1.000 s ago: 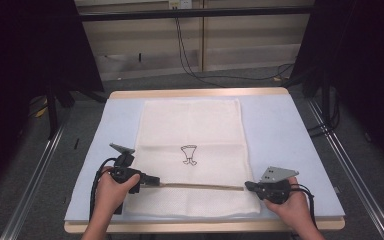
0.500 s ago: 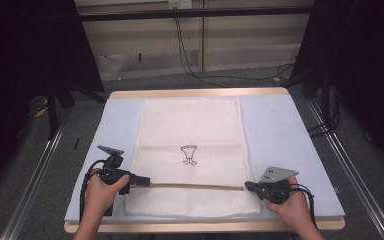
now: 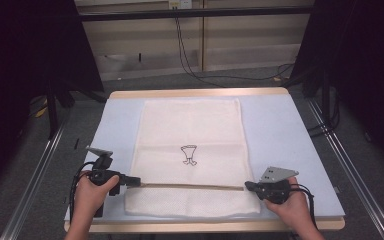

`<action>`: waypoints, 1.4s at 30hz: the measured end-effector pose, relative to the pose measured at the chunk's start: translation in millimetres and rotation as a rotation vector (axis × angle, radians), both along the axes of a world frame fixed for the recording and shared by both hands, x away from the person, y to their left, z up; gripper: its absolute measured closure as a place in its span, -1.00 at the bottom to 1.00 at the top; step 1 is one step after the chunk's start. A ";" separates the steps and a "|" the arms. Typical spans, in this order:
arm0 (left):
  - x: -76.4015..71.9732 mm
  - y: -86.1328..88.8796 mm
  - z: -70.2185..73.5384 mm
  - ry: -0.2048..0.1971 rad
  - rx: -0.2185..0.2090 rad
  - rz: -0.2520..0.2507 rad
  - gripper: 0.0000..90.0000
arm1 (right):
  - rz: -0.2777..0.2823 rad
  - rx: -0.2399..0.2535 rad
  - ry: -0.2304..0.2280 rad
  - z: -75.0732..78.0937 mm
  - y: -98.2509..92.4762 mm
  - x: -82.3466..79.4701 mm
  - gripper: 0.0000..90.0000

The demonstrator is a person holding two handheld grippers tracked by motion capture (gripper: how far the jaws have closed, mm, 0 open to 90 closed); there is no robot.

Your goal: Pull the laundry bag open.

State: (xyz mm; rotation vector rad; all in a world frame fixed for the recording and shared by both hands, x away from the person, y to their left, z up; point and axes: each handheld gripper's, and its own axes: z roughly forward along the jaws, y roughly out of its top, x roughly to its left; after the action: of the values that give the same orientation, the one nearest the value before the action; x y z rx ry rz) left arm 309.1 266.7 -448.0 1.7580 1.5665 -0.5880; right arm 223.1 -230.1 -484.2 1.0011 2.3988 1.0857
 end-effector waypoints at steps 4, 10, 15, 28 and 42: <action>0.5 6.3 -1.0 -0.001 0.009 0.004 0.95 | -0.001 -0.002 0.000 0.1 0.0 0.0 1.00; -0.1 18.6 -0.1 -0.011 0.035 0.036 0.94 | -0.001 -0.002 0.000 0.1 0.0 0.0 1.00; -0.8 33.9 -1.1 -0.018 0.063 0.080 0.94 | -0.002 0.001 0.004 0.1 0.0 -0.2 1.00; -4.7 62.3 -7.2 -0.056 0.050 0.167 0.91 | -0.003 0.015 -0.006 -1.1 -1.1 -0.9 1.00; -7.8 55.9 -4.8 -0.408 0.215 0.288 -0.17 | -0.271 0.087 -0.086 7.4 -32.9 6.7 -0.33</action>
State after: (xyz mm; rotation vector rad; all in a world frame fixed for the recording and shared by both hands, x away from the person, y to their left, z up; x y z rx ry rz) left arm 301.3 322.7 -452.8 1.6310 1.5866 0.0805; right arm 229.8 -263.1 -476.9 1.2392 2.0899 1.1153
